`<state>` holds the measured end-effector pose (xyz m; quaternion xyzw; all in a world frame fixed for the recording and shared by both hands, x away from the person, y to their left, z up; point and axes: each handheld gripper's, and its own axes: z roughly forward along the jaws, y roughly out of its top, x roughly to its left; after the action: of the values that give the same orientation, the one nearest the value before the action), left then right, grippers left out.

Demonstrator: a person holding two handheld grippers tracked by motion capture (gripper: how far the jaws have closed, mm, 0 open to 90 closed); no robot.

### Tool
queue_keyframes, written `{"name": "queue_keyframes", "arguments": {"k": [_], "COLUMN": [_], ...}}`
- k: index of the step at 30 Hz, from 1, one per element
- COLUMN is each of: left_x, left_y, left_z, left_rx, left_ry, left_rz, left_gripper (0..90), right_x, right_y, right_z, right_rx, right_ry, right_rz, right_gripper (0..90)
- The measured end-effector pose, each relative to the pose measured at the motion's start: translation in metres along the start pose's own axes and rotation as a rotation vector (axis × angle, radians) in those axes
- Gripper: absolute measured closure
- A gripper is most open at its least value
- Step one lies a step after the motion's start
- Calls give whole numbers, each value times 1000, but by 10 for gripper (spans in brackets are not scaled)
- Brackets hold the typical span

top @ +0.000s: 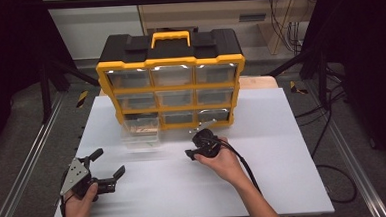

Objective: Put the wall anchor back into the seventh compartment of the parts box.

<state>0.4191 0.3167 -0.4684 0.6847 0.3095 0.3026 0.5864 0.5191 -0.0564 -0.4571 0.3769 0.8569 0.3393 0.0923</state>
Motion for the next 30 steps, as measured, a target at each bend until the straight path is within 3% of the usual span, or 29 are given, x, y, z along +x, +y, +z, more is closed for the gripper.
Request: {"name": "queue_keyframes", "arguments": {"k": [9,11,12,14,27,30], "left_x": [0,0,0,0,0,0], "left_y": [0,0,0,0,0,0], "left_z": [0,0,0,0,0,0], "left_rx": [0,-1,0,-1,0,0], "left_ry": [-1,0,-1,-1,-2,-2], "left_rz": [1,0,0,0,1,1], "left_gripper": [3,3,3,3,4,3], "right_x": [2,2,3,2,8,7], "right_y": [-1,-1,-1,-1,-3,-3], "right_z": [7,9,9,11,14,16], "right_rx": [15,2,9,-2,18,21], "right_ry": [0,1,-1,3,2,4], "right_rz": [7,-10,8,-17,-18,-39], "right_gripper": [610,631,643,662,749,759]}}
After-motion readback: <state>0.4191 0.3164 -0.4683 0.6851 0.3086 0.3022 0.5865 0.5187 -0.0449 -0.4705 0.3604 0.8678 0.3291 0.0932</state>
